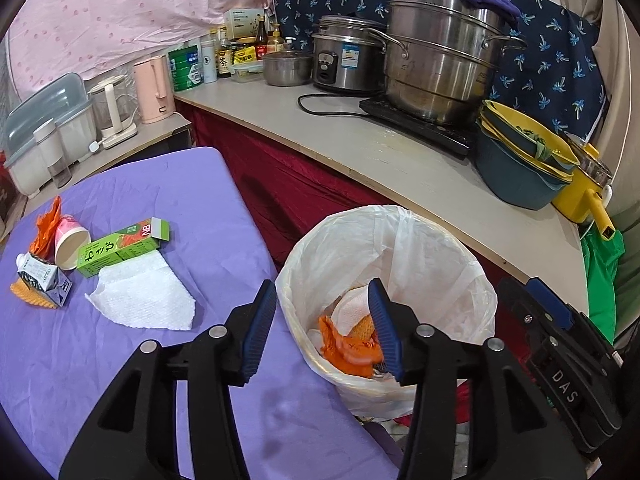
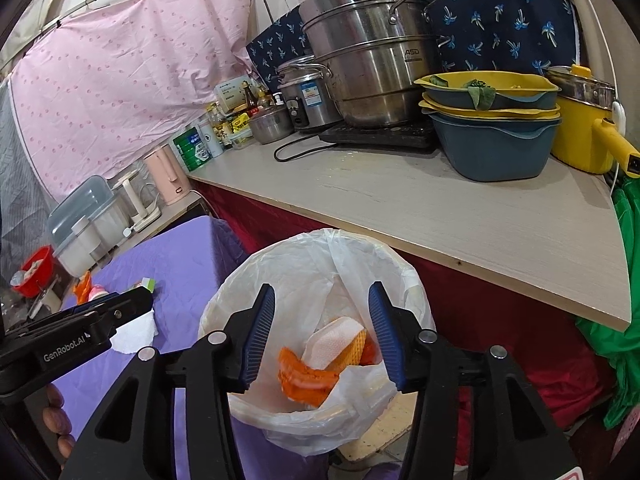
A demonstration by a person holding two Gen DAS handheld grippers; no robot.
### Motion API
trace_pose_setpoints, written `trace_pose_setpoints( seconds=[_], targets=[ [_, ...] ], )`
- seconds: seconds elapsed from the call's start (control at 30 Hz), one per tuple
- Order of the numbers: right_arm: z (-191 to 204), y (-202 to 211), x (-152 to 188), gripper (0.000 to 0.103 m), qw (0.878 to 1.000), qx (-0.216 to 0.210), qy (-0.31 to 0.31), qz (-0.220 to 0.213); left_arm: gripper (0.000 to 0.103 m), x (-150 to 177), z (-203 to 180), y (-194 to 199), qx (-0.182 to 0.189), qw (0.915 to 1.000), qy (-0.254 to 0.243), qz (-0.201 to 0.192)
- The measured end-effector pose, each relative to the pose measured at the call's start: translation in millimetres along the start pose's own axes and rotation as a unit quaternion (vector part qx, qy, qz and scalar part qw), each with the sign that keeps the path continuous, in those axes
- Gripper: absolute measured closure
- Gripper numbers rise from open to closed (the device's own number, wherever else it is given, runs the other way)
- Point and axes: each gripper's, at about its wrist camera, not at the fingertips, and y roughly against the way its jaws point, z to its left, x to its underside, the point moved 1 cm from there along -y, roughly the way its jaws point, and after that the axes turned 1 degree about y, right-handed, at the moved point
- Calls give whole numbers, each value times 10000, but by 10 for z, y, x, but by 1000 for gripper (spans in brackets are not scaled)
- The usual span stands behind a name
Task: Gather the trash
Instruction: 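Open the left gripper to drop the orange printed bag into the bin, then move both open grippers back over the remaining trash on the table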
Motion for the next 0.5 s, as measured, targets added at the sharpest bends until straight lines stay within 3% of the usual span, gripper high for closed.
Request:
trace_pose_setpoints(
  seconds=[0.5],
  targets=[
    [413,-24,40,54,9992,-233,314,63,53,48,457,142,-246,9990,361,-77]
  ],
)
